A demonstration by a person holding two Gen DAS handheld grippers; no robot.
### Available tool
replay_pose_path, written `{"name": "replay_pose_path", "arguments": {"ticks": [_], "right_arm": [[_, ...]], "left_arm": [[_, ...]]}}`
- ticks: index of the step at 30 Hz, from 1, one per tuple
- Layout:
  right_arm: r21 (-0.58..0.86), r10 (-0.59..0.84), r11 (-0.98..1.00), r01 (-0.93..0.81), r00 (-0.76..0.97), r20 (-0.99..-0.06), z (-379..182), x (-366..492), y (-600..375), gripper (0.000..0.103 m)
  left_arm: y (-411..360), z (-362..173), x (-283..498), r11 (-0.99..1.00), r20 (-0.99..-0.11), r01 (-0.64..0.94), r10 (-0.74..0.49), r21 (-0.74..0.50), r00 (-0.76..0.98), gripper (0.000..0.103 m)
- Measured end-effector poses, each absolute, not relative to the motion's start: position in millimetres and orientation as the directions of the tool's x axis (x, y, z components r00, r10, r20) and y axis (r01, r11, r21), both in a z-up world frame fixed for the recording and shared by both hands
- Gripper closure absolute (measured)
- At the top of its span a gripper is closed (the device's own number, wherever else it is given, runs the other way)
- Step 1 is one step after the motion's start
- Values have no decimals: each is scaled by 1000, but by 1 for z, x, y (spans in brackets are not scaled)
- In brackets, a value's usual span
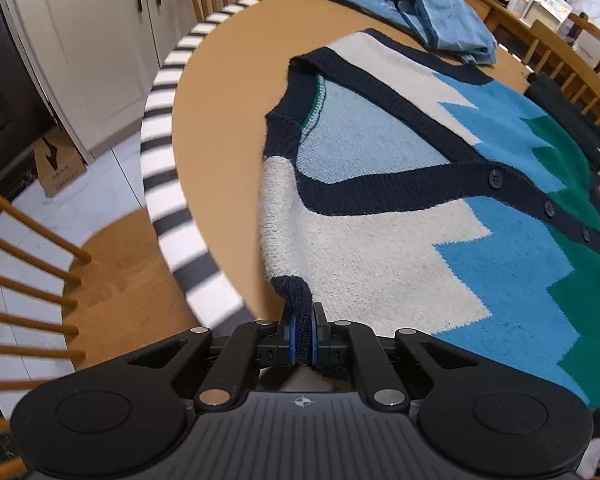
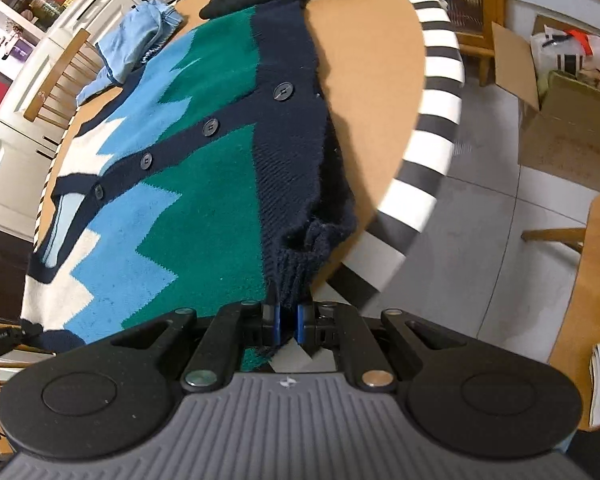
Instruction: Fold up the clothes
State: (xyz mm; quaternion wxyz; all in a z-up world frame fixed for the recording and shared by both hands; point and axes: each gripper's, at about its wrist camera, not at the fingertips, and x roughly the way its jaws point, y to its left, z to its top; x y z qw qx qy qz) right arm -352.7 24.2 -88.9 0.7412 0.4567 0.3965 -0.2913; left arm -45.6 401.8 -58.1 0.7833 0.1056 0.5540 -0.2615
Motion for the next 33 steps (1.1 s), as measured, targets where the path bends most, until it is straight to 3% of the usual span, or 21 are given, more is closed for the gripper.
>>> {"name": "replay_pose_path", "arguments": {"ticks": [5, 11, 15, 22, 28, 33], "right_arm": [[474, -16, 367, 801, 515, -857, -73, -372, 27, 96], [574, 51, 300, 762, 588, -807, -36, -372, 17, 96], [573, 39, 345, 744, 598, -800, -9, -339, -16, 96], [413, -27, 499, 762, 490, -871, 18, -238, -100, 96], [305, -81, 492, 815, 392, -917, -9, -164, -179, 96], [304, -66, 439, 845, 368, -927, -45, -132, -220, 96]], "left_arm": [[425, -47, -62, 847, -934, 494, -315, -196, 169, 96], [428, 2, -50, 840, -896, 442, -416, -314, 155, 96], [394, 33, -23, 811, -886, 507, -428, -291, 177, 96], [275, 61, 43, 803, -889, 589, -334, -94, 314, 96], [193, 30, 109, 861, -904, 506, -253, -48, 344, 96], [166, -3, 143, 894, -926, 445, -209, -51, 315, 96]]}}
